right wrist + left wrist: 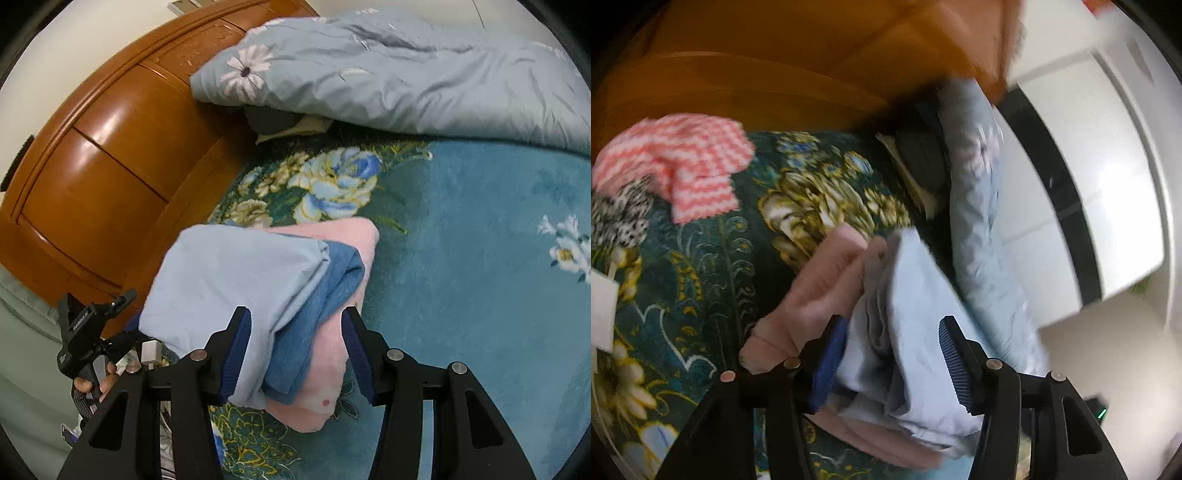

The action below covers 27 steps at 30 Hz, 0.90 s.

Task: Fold clothes
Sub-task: 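Lower the folded shirt onto the pink and blue towel stack with both grippers, then open both grippers and release the shirt on the stack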

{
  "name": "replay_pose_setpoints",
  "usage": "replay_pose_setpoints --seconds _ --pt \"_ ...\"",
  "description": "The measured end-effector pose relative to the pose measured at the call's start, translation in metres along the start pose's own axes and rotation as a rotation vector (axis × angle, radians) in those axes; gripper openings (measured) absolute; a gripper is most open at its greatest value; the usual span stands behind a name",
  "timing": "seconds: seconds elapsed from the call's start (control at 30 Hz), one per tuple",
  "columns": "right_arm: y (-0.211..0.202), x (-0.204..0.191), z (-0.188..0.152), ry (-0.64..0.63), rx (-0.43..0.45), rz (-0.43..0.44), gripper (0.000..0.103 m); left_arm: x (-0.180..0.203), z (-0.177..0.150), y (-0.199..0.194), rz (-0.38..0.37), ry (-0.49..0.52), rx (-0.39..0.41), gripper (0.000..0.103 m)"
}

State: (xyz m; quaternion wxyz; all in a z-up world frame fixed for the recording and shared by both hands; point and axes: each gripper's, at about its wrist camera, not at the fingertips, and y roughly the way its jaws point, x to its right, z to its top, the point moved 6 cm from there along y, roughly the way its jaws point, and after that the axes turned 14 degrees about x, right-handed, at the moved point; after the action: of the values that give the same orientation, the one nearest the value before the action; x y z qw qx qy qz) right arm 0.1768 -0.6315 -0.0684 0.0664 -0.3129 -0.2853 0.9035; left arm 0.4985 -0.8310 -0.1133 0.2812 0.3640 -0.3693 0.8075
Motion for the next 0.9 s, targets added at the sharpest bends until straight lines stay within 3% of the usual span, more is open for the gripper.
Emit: replay_pose_setpoints --seconds 0.1,0.2,0.33,0.47,0.7,0.9 --pt "0.001 -0.021 0.002 -0.032 -0.001 0.041 0.052 0.010 0.006 -0.014 -0.051 -0.002 0.048 0.057" --pt "0.010 -0.045 -0.005 -0.042 -0.018 0.083 0.052 0.036 -0.003 -0.014 -0.069 0.096 0.037 0.057" --pt "0.024 -0.061 -0.020 -0.068 -0.041 0.101 0.052 0.068 -0.030 0.002 -0.097 0.228 -0.031 0.057" --pt "0.038 -0.072 -0.036 -0.100 -0.064 0.107 0.052 0.067 -0.053 0.019 -0.049 0.324 -0.081 0.057" --pt "0.061 -0.072 -0.060 -0.103 -0.098 0.113 0.052 0.032 -0.070 0.038 -0.009 0.302 -0.113 0.057" --pt "0.062 -0.072 -0.061 -0.106 -0.094 0.114 0.052 0.034 -0.077 0.036 0.013 0.322 -0.094 0.057"
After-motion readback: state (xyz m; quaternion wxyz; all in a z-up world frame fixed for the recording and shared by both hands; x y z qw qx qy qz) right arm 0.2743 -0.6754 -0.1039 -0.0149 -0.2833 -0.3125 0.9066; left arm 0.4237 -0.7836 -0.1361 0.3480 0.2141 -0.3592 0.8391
